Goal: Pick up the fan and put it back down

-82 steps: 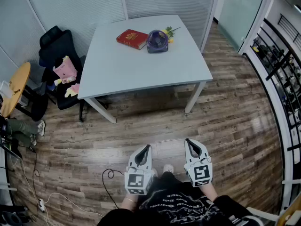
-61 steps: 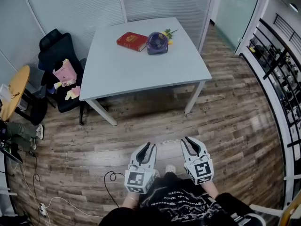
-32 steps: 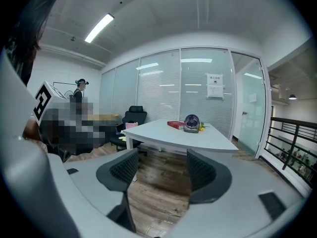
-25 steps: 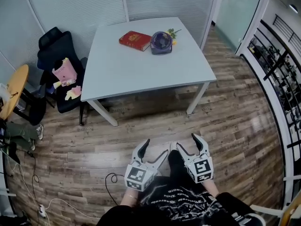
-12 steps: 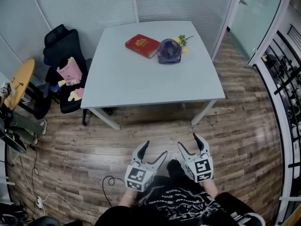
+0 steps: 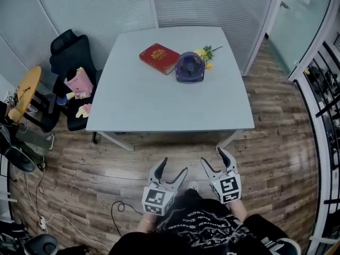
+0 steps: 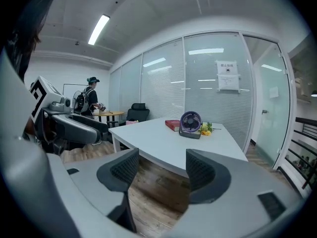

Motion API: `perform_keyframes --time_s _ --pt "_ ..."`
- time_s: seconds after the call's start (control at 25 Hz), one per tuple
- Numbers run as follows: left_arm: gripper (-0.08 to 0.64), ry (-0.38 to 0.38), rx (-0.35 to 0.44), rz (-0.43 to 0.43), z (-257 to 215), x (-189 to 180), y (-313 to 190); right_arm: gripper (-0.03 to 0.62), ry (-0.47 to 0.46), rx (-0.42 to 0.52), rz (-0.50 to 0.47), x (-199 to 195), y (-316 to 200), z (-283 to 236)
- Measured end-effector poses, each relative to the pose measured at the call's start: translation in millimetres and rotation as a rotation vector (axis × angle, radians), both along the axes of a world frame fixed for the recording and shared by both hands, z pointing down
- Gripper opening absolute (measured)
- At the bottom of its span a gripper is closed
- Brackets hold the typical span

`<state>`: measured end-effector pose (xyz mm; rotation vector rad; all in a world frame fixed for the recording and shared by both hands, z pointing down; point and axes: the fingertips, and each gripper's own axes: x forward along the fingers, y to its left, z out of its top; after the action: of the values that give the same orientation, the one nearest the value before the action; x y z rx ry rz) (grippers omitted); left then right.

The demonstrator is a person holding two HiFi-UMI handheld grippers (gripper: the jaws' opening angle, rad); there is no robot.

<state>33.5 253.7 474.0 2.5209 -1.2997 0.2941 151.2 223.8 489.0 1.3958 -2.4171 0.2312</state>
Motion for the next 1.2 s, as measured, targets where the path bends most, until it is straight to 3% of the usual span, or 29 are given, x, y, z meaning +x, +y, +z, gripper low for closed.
perform_keyframes --time_s 0.36,0.76,1.2 --pt "0.367 0.013 -0.033 -0.064 8.5 30.0 -44.7 0.285 0.002 0.001 -0.05 28.4 -53.8 1.3" --pt "0.362 -0.049 -0.061 -0.078 26.2 31.5 -80.6 0.281 0.0 -0.032 -0.02 41.3 -77.3 12.1" --pt "0.362 -0.065 -0.052 0.005 28.8 26.3 -178.9 0.275 0.002 -0.022 0.087 42.2 -158.6 13.3"
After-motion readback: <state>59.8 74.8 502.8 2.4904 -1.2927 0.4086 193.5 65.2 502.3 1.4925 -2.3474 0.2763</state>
